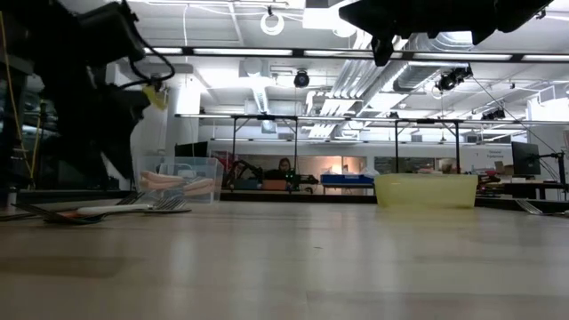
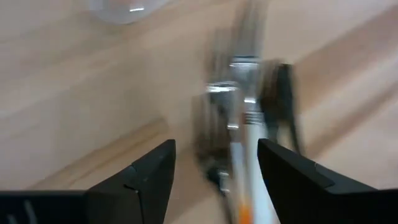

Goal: Sort silverware by color (type)
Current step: Put the black fork into the white bin

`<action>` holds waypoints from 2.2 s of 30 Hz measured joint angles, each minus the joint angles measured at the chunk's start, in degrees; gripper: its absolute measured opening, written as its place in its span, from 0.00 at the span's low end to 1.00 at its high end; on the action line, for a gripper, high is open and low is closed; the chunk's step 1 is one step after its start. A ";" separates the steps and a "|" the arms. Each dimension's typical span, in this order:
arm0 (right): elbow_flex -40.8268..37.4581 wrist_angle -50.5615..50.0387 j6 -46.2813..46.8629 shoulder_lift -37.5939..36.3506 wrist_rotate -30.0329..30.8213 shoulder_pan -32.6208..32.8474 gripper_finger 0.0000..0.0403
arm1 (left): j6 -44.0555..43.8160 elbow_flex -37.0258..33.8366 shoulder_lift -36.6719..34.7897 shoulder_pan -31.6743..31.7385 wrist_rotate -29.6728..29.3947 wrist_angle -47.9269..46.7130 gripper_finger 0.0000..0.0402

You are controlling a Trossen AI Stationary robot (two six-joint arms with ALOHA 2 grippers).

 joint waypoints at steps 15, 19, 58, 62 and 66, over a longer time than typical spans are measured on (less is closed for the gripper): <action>0.00 -0.45 -0.53 0.00 0.01 -0.03 0.00 | 7.30 -7.48 0.48 0.00 -2.92 15.89 0.54; 0.00 -0.63 -0.50 0.02 0.01 -0.03 0.00 | 7.25 -8.96 0.48 0.00 -3.04 16.02 0.54; 0.00 -0.66 -1.37 0.02 0.01 -0.03 0.00 | 28.31 -9.82 6.69 0.00 -2.64 24.67 0.40; 0.00 -0.66 -1.34 0.04 0.01 -0.03 0.00 | 28.36 -9.75 7.53 0.00 -2.51 24.84 0.36; 0.00 -0.66 -1.32 0.04 0.01 -0.03 0.00 | 28.42 -9.75 7.65 0.00 -2.69 24.94 0.29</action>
